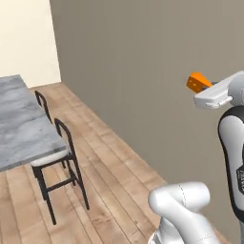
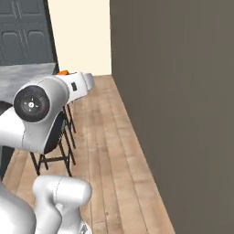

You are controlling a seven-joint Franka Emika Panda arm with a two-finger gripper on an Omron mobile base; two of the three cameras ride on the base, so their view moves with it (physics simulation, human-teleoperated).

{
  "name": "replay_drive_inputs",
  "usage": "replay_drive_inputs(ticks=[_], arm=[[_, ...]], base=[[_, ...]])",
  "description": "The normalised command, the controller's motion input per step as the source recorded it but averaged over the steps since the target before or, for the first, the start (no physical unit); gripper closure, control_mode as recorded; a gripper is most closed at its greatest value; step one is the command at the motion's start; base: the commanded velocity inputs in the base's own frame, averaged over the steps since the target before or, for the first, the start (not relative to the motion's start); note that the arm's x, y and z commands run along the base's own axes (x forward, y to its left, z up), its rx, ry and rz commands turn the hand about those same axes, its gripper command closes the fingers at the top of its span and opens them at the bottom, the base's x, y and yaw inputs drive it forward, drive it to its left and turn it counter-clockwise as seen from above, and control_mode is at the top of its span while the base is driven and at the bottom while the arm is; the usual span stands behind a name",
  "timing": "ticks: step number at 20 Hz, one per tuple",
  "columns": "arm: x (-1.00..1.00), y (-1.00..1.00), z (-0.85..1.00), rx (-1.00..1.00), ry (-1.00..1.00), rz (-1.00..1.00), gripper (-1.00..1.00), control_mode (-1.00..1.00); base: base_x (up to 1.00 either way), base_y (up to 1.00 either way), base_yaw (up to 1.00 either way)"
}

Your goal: Take the cheese, steak, and broccoli from the fridge and place them on the plate on the dining counter to create an appetizer plate.

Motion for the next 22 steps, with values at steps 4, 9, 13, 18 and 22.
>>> replay_drive_inputs(ticks=[4, 9, 13, 18, 22], arm=[[0.0, 0.0, 0.0, 0.0, 0.0, 0.0, 1.0, 1.0], [0.0, 0.0, 0.0, 0.0, 0.0, 0.0, 1.0, 1.0], [0.0, 0.0, 0.0, 0.0, 0.0, 0.0, 1.0, 1.0], [0.0, 0.0, 0.0, 0.0, 0.0, 0.0, 1.0, 1.0], [0.0, 0.0, 0.0, 0.0, 0.0, 0.0, 1.0, 1.0]], base=[[0.93, 0.0, 0.62], [0.89, -0.23, 0.54], [0.53, -0.55, 0.48], [0.35, -0.84, 0.38], [0.64, -0.89, 0.28]])
